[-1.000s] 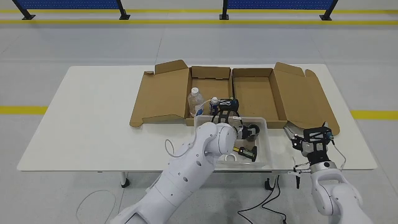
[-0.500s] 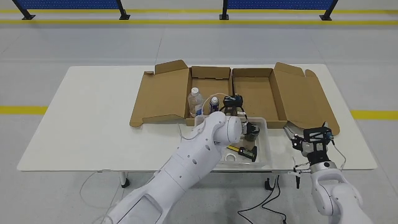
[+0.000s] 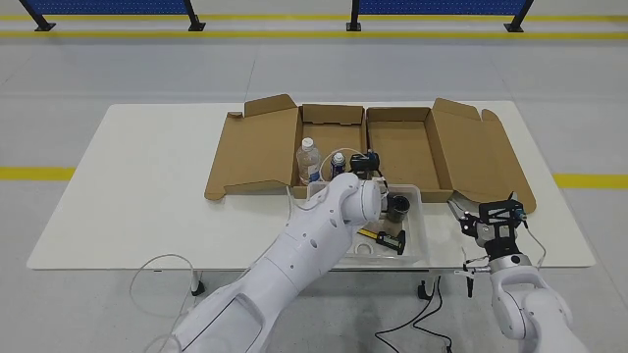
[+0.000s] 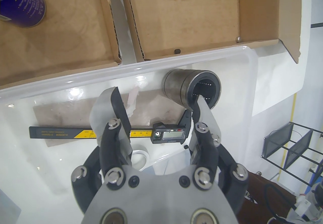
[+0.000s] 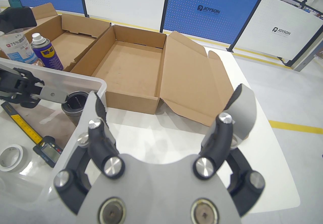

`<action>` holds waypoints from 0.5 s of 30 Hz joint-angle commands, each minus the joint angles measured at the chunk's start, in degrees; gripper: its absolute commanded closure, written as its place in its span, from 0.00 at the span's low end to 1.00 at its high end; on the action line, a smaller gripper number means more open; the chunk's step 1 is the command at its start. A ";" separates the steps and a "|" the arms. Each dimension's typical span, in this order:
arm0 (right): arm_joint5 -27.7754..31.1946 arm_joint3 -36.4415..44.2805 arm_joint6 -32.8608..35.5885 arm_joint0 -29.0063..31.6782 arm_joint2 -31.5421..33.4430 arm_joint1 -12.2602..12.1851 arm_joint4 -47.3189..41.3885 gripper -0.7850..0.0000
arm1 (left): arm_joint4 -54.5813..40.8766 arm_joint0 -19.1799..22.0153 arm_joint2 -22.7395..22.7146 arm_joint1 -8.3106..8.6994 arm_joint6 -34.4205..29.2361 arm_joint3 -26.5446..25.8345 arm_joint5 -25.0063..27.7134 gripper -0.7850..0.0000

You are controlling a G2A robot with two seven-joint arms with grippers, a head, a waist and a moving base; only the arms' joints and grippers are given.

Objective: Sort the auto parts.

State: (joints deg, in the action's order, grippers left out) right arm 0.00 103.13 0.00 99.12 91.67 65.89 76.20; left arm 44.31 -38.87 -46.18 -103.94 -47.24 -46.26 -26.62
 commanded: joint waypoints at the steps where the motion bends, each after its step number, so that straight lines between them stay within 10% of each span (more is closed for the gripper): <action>1: 0.00 0.00 0.00 0.00 0.00 0.00 0.00 0.00 | -0.51 0.50 0.11 -0.31 0.27 1.10 0.06 0.39; 15: 0.00 0.00 0.00 0.00 0.00 0.00 0.00 0.00 | -3.77 3.59 1.04 -2.52 1.83 7.77 1.63 0.53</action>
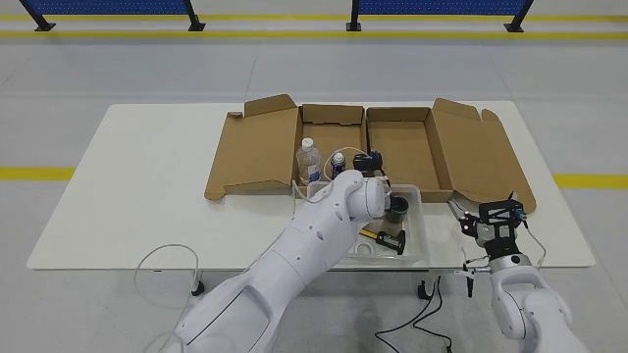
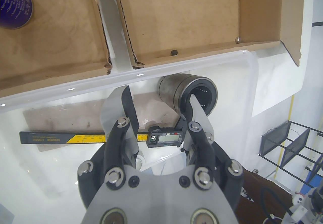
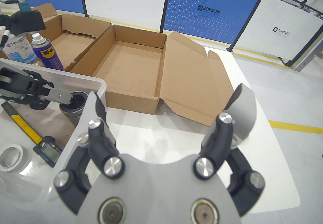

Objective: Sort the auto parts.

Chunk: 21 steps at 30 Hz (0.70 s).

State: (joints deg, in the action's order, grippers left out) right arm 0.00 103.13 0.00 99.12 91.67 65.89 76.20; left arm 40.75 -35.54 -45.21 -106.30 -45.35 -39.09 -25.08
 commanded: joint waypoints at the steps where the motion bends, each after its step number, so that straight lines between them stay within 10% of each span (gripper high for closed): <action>1: 0.00 0.00 0.00 0.00 0.00 0.00 0.00 0.00 | -0.35 0.46 0.11 -0.30 -0.01 1.10 0.12 0.53; 21: 0.00 0.00 0.00 0.00 0.00 0.00 0.00 0.00 | -0.33 0.78 1.35 -1.60 -2.52 4.52 1.40 0.67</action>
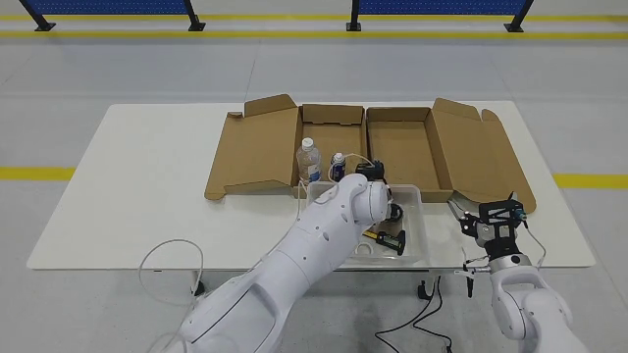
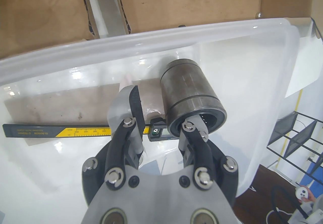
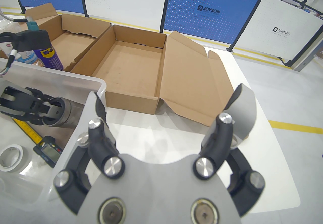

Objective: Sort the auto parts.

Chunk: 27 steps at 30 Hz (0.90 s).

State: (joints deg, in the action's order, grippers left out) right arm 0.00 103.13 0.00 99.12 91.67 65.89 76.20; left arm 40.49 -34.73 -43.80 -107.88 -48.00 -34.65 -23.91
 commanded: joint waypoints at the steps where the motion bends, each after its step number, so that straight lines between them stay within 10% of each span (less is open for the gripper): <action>1: 0.00 0.00 0.00 0.00 0.00 0.00 0.00 0.00 | -0.10 -0.03 -0.13 -0.03 0.22 0.16 0.45 0.69; 6: 0.00 0.00 0.00 0.00 0.00 0.00 0.00 0.00 | 0.27 -0.12 -0.12 -0.10 0.63 0.17 1.25 1.00; 18: 0.00 0.00 0.00 0.00 0.00 0.00 0.00 0.00 | 2.33 -4.20 -2.17 1.50 2.68 -7.92 1.55 1.00; 27: 0.00 0.00 0.00 0.00 0.00 0.00 0.00 0.00 | 10.26 -16.80 -6.92 6.00 0.02 -29.35 -2.81 1.00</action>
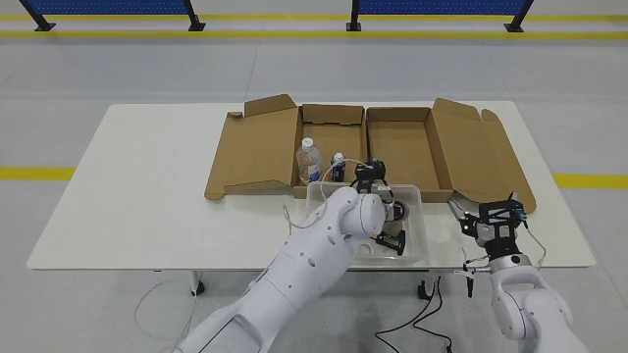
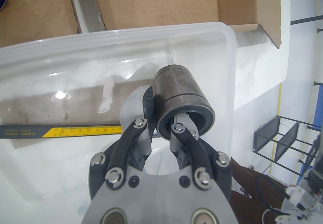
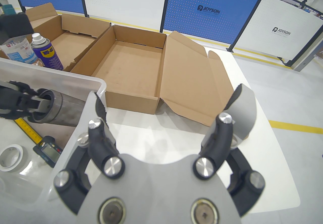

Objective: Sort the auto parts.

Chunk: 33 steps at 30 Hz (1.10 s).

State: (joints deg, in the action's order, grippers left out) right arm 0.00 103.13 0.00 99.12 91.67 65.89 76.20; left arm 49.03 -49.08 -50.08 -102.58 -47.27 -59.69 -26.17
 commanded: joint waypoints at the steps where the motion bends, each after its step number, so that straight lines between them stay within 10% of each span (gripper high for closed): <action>1: 0.00 0.00 0.00 0.00 0.00 0.00 0.00 0.00 | 3.08 -4.41 -1.25 1.28 -1.37 -7.57 -1.14 1.00; 16: 0.00 0.00 0.00 0.00 0.00 0.00 0.00 0.00 | 17.96 -25.52 -5.67 6.41 -8.73 -42.04 -2.34 1.00; 33: 0.00 0.00 0.00 0.00 0.00 0.00 0.00 0.00 | 20.45 -27.66 -6.80 7.43 -9.33 -46.83 -2.12 1.00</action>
State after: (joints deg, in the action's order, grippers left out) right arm 0.00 103.13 0.00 99.12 91.67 65.89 76.20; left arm 69.47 -77.39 -56.69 -95.14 -56.67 -106.82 -28.39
